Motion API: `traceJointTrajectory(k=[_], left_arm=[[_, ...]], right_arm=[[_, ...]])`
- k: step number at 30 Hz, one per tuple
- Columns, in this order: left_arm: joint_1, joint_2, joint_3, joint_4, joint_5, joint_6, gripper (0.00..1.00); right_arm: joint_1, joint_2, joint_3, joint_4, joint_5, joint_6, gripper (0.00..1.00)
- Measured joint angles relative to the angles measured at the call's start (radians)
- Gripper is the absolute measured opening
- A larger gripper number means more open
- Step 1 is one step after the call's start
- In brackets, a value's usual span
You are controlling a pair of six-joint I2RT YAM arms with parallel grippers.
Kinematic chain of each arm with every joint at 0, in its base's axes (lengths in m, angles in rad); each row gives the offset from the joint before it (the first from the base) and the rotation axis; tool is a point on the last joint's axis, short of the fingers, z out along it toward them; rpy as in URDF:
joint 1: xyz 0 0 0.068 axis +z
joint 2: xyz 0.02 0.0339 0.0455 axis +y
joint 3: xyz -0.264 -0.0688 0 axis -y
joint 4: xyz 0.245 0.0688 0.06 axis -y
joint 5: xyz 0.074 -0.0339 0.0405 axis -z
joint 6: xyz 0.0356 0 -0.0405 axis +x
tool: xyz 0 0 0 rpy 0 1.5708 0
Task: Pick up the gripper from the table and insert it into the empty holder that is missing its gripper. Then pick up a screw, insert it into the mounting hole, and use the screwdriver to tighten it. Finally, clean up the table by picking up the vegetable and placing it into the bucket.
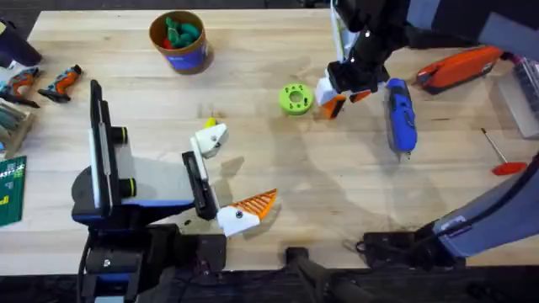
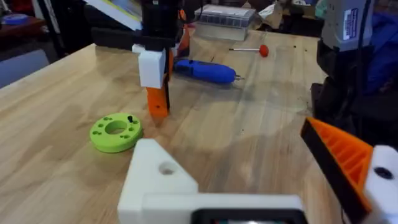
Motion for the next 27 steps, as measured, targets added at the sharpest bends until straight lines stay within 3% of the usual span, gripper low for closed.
traceJointTrajectory(k=[5,8,12,15,16,27], left_arm=[[0.0,0.0,0.0,0.0,0.0,0.0,0.986],[0.0,0.0,0.0,0.0,0.0,0.0,0.986],[0.0,0.0,0.0,0.0,0.0,0.0,0.986],[0.0,0.0,0.0,0.0,0.0,0.0,0.986],[0.0,0.0,0.0,0.0,0.0,0.0,0.986],[0.0,0.0,0.0,0.0,0.0,0.0,0.986]], right_arm=[[0.004,0.0,0.0,0.003,0.0,0.0,0.583],[0.013,0.0,0.0,0.003,0.0,0.0,0.528],[0.019,0.0,0.0,0.003,0.0,0.001,0.311],[0.019,0.0,0.0,0.003,0.0,0.006,0.055],[0.019,0.0,0.001,0.003,0.0,0.007,0.022],[0.019,-0.012,0.003,-0.067,0.0,0.007,0.015]])
